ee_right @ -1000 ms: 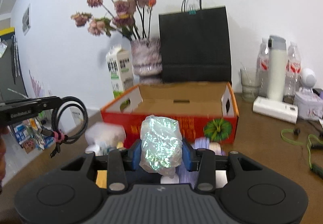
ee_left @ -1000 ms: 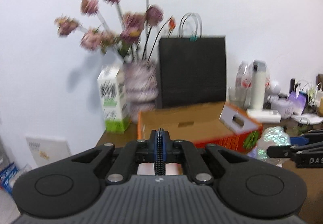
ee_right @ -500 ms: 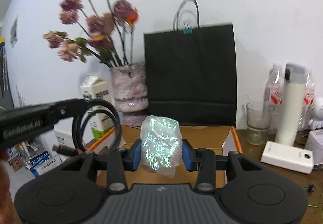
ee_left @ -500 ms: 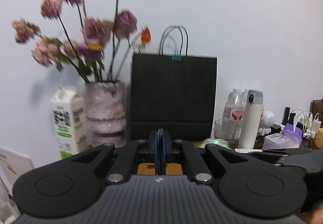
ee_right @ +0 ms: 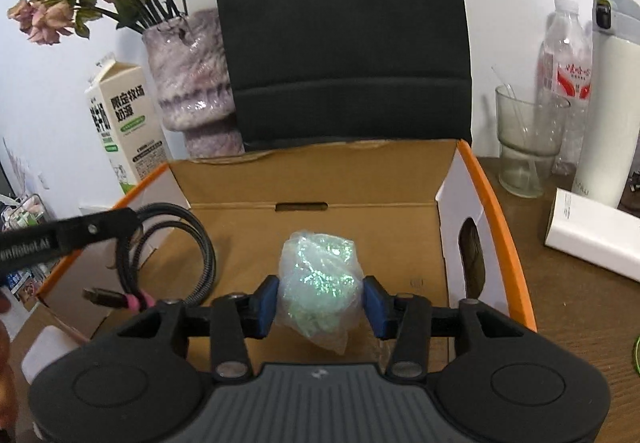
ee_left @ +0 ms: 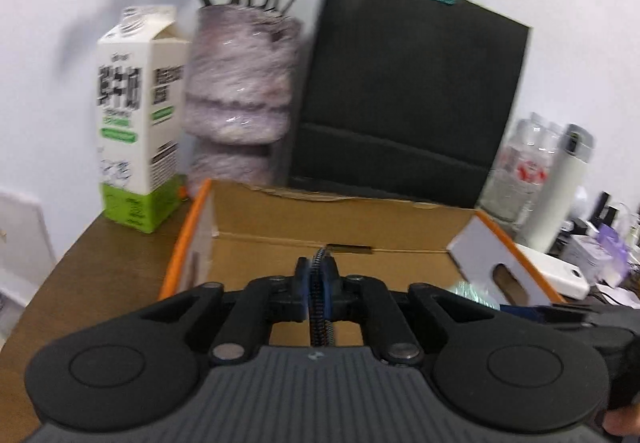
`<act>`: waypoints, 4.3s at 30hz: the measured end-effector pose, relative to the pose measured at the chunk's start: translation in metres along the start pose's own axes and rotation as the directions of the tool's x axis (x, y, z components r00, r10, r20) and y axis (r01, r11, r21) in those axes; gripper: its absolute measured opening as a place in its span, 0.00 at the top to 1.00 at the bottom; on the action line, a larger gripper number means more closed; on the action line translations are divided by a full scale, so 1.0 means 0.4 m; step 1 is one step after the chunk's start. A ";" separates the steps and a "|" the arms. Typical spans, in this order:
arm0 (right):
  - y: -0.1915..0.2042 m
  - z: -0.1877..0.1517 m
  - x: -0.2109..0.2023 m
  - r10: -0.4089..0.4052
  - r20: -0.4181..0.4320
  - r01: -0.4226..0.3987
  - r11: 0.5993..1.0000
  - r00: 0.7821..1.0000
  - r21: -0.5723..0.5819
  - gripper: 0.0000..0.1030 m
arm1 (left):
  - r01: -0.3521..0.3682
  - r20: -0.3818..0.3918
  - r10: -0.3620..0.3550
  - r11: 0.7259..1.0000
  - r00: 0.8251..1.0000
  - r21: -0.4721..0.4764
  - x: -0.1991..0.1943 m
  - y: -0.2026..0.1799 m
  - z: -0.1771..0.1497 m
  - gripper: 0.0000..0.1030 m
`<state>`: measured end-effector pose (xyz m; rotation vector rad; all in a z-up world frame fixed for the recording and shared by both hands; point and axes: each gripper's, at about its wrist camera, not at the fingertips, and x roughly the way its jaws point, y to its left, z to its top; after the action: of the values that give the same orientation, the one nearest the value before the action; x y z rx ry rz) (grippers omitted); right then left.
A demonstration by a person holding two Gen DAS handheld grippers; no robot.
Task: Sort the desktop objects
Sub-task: 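Carry the bag and cable into the cardboard box and open both tools, then grasp the white tissue with the right tool while the left tool grasps the clear plastic box, then lower the tissue and clear box into the cardboard box and release both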
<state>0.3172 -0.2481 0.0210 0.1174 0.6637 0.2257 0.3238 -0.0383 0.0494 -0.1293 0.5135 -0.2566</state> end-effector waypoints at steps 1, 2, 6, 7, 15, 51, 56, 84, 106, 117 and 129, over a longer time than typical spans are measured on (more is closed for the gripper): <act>0.004 -0.003 0.000 -0.003 -0.003 0.003 1.000 1.000 -0.006 0.25 | -0.021 -0.016 0.021 1.000 1.000 0.001 0.006 0.002 -0.002 0.79; 0.010 -0.007 -0.002 -0.005 -0.001 0.005 1.000 1.000 -0.020 0.17 | -0.039 -0.027 0.039 0.999 0.999 0.007 0.011 0.000 -0.004 0.72; 0.042 -0.010 -0.019 -0.021 0.019 0.022 0.997 1.000 -0.073 0.12 | -0.047 -0.016 0.047 0.998 0.999 0.042 0.003 -0.012 -0.006 0.30; 0.047 -0.011 -0.025 -0.020 0.024 0.022 0.997 1.000 -0.080 0.07 | -0.032 -0.004 0.032 0.998 0.999 0.048 -0.006 -0.017 -0.002 0.21; 0.052 0.007 -0.113 -0.024 0.079 0.031 0.996 0.997 -0.083 0.00 | -0.058 0.116 0.048 0.994 0.992 0.089 -0.123 -0.040 0.038 0.00; -0.084 -0.320 -0.393 -0.127 -0.016 0.124 0.986 0.992 -0.113 0.23 | -0.179 -0.007 0.180 0.982 0.984 0.062 -0.397 0.064 -0.198 0.00; -0.050 -0.319 -0.356 -0.097 -0.026 0.090 0.974 0.995 -0.206 0.31 | -0.218 -0.037 0.224 0.968 0.974 0.122 -0.333 0.030 -0.201 0.00; -0.094 -0.324 -0.353 -0.074 0.011 0.075 0.990 0.997 -0.119 0.83 | -0.198 -0.082 0.203 0.978 0.976 0.062 -0.234 0.050 -0.198 0.19; 0.019 -0.065 -0.400 0.017 0.285 0.007 0.997 0.958 -0.081 0.82 | -0.091 0.258 0.064 0.991 0.964 0.093 -0.410 -0.087 -0.007 0.19; 0.112 0.007 -0.157 0.047 0.180 -0.040 0.998 0.982 -0.044 0.82 | -0.070 0.176 0.061 0.996 0.983 0.047 -0.225 -0.110 0.020 0.19; 0.118 -0.015 0.009 0.057 0.036 -0.053 0.992 0.998 -0.111 0.82 | -0.125 -0.035 0.127 0.991 0.991 0.045 -0.025 -0.048 -0.032 0.19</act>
<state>0.3082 -0.2012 0.0227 0.0345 0.6080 0.3118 0.3047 -0.0547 0.0466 -0.0500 0.5510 -0.1465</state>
